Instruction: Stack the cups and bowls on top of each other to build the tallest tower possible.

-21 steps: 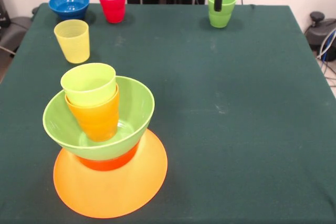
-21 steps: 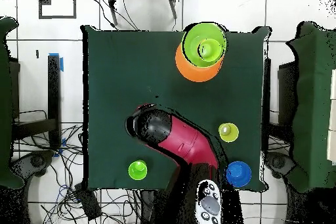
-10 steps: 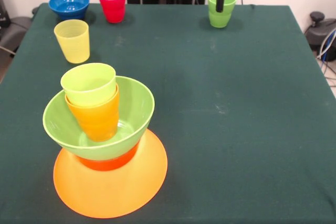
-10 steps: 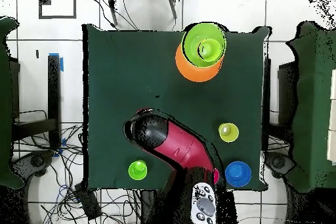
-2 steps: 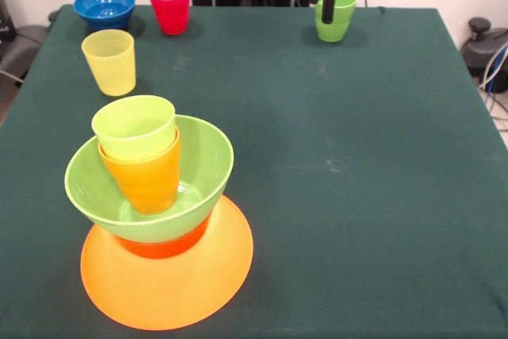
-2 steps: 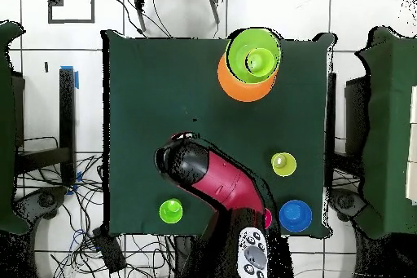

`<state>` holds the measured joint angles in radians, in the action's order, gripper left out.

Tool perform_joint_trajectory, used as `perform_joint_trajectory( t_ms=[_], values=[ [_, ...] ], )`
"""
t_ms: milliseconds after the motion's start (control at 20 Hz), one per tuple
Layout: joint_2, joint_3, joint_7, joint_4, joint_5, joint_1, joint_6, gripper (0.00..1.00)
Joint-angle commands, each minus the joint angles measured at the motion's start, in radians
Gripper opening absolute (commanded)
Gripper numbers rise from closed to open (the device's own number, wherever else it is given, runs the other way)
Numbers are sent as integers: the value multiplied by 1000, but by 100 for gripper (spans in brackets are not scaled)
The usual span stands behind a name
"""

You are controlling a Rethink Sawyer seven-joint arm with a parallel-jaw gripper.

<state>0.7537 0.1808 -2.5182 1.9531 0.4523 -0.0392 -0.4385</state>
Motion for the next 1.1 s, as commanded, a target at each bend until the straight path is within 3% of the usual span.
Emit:
perform_joint_trajectory(
  t_ms=[50,650,1100],
  values=[
    [-53,-34,-218,54,45,40,34,100],
    [-17,-28,-203,110,64,60,36,100],
    [12,-71,-169,213,83,40,122,100]
  ],
)
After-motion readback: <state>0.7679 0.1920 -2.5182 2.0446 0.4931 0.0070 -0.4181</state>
